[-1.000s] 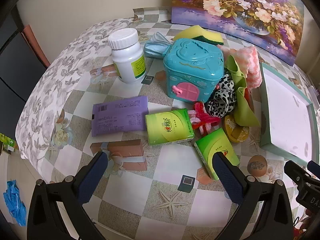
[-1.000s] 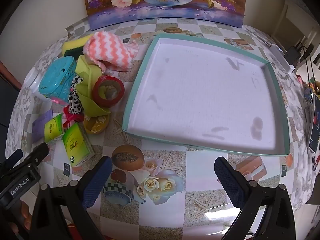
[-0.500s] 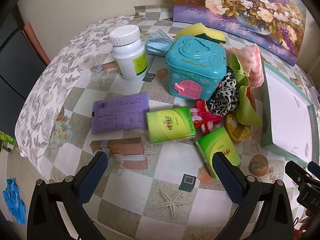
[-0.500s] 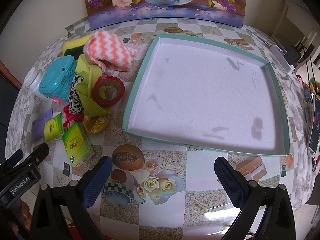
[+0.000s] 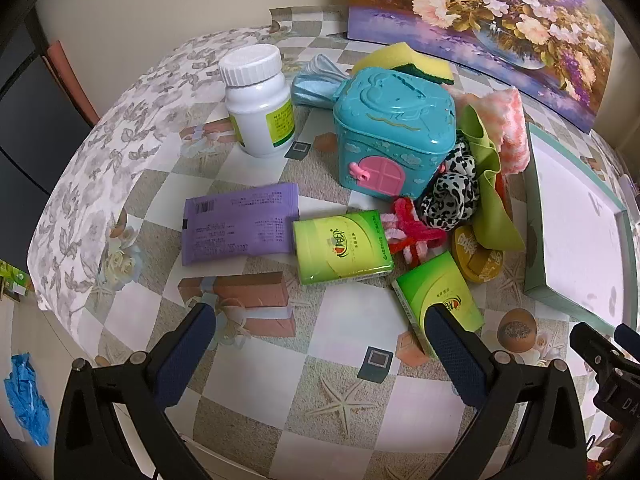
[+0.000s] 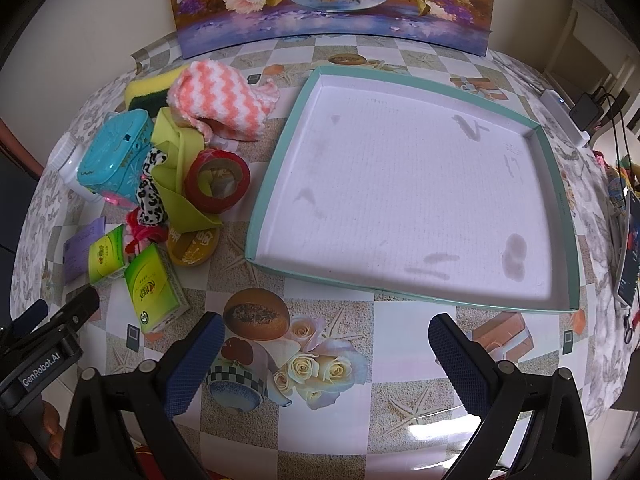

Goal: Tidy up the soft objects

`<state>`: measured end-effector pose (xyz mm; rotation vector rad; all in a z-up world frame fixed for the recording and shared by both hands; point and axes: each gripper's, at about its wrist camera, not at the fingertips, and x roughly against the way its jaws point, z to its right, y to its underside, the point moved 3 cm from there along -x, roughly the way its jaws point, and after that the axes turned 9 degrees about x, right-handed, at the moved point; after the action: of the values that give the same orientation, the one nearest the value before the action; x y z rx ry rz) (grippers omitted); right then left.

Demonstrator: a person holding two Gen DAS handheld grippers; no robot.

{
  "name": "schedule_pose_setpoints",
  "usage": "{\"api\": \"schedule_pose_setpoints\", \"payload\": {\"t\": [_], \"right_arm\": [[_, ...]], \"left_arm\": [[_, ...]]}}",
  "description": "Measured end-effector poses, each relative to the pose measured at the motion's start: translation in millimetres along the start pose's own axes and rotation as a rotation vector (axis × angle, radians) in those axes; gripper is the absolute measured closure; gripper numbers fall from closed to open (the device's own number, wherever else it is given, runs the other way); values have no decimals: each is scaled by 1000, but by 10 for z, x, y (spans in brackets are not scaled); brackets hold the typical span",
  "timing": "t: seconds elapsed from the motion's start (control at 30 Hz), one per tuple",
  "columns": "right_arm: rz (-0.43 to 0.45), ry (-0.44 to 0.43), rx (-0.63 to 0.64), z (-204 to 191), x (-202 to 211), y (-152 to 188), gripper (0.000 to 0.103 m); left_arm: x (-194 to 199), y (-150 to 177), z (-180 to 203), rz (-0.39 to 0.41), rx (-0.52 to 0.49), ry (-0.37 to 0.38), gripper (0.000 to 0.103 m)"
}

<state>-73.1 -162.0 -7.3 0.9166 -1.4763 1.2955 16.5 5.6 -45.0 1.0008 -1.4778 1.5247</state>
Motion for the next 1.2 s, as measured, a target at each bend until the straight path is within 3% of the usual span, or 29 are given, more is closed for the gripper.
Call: {"api": "schedule_pose_setpoints", "payload": {"t": [0.43, 0.67, 0.7, 0.77, 0.83, 0.97, 1.2], "right_arm": [[17, -15, 23, -58, 5, 25, 0], [88, -213, 75, -345, 93, -39, 0], [150, -197, 106, -418, 105, -59, 0], [174, -203, 134, -525, 116, -73, 0], [160, -141, 182, -612, 2, -115, 0], [108, -179, 202, -752, -135, -177, 0], [31, -183, 263, -1005, -357, -191, 0]], "left_arm": [[-20, -53, -142, -13, 62, 53, 0], [-39, -188, -459, 16, 91, 27, 0], [-60, -200, -519, 9, 106, 33, 0], [-115, -230, -648, -6, 139, 43, 0], [-164, -255, -764, -11, 166, 39, 0], [-242, -304, -917, -21, 170, 29, 0], [-375, -408, -1016, -25, 52, -20, 0]]}}
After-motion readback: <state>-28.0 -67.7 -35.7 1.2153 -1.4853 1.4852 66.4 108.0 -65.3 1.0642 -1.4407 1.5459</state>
